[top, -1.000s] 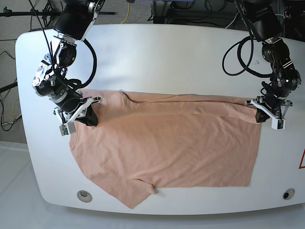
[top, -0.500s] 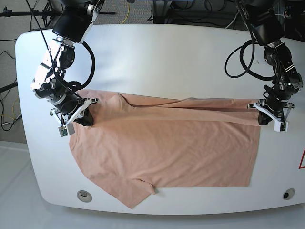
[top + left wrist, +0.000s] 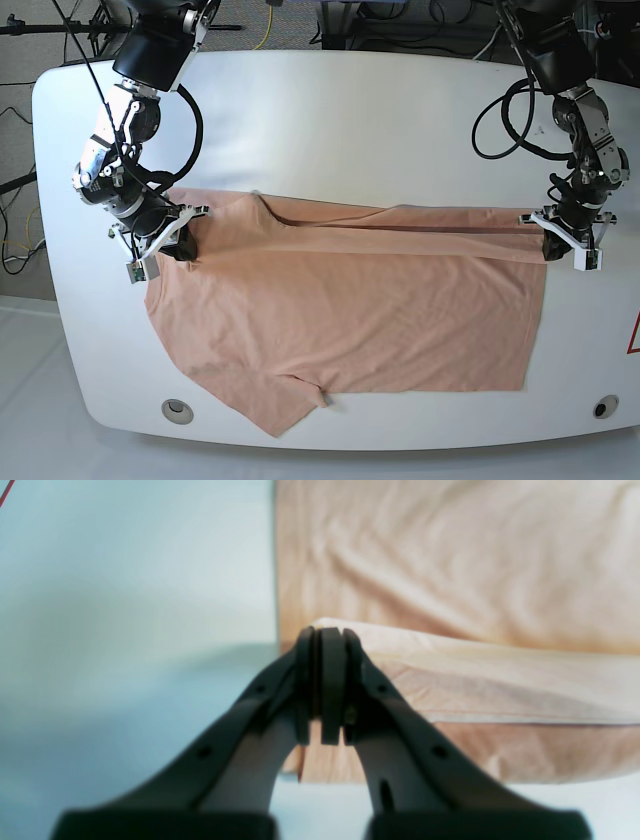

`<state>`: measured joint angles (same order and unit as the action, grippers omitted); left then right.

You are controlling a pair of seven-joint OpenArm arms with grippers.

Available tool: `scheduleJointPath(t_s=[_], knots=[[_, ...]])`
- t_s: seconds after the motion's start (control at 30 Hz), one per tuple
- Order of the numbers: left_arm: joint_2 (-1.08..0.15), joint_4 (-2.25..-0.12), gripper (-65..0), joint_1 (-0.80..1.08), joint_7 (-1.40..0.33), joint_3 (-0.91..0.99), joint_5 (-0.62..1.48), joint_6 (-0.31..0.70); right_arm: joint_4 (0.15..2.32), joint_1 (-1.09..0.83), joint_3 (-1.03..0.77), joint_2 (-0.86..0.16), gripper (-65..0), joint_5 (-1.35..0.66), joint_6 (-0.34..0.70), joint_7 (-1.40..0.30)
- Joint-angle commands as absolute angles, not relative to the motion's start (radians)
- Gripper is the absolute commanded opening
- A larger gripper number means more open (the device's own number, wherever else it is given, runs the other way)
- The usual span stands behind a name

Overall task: Fold the T-shirt properly
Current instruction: 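Lift the shoulder edge with both grippers and fold it toward the hem, then open both grippers to release the folded shoulder edge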

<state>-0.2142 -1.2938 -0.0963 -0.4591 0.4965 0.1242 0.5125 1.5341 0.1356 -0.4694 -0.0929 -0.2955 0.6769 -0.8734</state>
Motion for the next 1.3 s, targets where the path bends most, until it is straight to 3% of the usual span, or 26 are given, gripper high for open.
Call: scheduleJointPath(t_s=[0.0,0.07,0.17,0.33,0.37,0.43,0.53,0.63,0.7,0.83,1.27], knots=[[-0.229,-1.310,-65.0,-0.120,-0.386,0.499,0.134,0.510,1.550,0.157,-0.470,-0.107,-65.0,-0.314,0.677,-0.852],[-0.229,-1.310,-65.0,-0.120,-0.364,0.499,0.133,0.510,1.550,0.157,-0.470,-0.107,-64.4,-0.312,0.677,-0.852],[-0.229,-1.310,-65.0,-0.120,-0.344,0.499,0.124,0.510,1.550,0.157,-0.470,-0.107,-58.2,-0.312,0.677,-0.852],[-0.229,-1.310,-63.8,-0.120,-0.344,0.499,0.119,0.510,1.550,0.157,-0.469,-0.107,-36.0,-0.312,0.677,-0.854],[-0.229,-1.311,-61.5,-0.120,-0.344,0.499,0.119,0.510,1.550,0.154,-0.469,-0.107,-28.7,-0.312,0.677,-0.854],[-0.229,-1.313,-56.3,-0.120,-0.344,0.499,0.119,0.510,1.550,0.153,-0.469,-0.107,-21.0,-0.312,0.677,-0.854],[-0.229,-1.314,-41.6,-0.120,-0.343,0.503,0.119,0.509,1.550,0.153,-0.469,-0.107,-11.6,-0.312,0.677,-0.855],[-0.229,-1.317,-29.5,-0.119,-0.340,0.504,0.122,0.503,1.552,0.151,-0.469,-0.107,-11.2,-0.312,0.677,-0.855],[-0.229,-1.330,-26.3,-0.119,-0.340,0.504,0.120,0.475,1.555,0.151,-0.469,-0.107,-11.7,-0.312,0.677,-0.855],[-0.229,-1.371,-25.9,-0.111,-0.340,0.504,0.120,0.430,1.557,0.151,-0.469,-0.108,-13.7,-0.312,0.677,-0.855],[-0.229,-1.472,-25.9,-0.079,-0.346,0.504,0.120,0.430,1.558,0.151,-0.469,-0.124,-14.4,-0.317,0.677,-0.855]])
